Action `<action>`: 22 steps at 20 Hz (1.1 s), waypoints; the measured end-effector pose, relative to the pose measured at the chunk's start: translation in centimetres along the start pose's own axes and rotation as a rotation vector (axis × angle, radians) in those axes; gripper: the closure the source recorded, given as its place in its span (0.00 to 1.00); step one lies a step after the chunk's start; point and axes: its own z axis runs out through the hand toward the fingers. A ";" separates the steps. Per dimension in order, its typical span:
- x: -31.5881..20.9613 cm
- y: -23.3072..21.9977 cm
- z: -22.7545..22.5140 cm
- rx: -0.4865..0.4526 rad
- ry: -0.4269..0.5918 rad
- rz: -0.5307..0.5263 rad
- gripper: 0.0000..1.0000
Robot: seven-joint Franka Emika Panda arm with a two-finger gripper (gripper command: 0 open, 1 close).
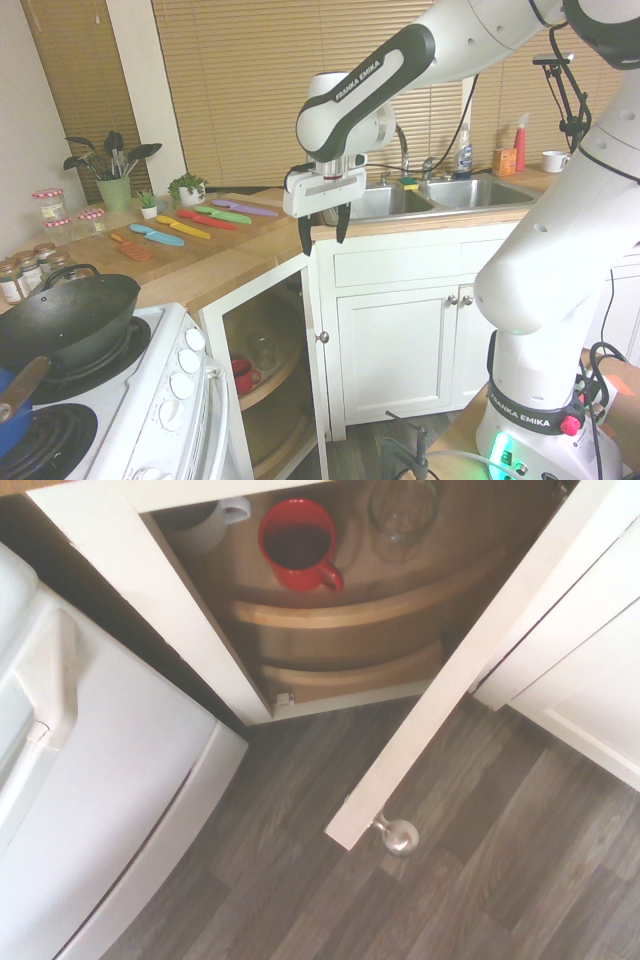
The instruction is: Close the cabinet
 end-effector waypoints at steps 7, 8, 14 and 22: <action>0.9 0.2 1.3 -0.006 -0.004 -0.003 0.00; 1.2 0.3 1.8 -0.009 -0.003 0.001 0.00; 3.7 1.4 5.6 -0.041 0.007 0.023 0.00; 6.7 1.9 12.9 -0.074 -0.017 0.052 0.00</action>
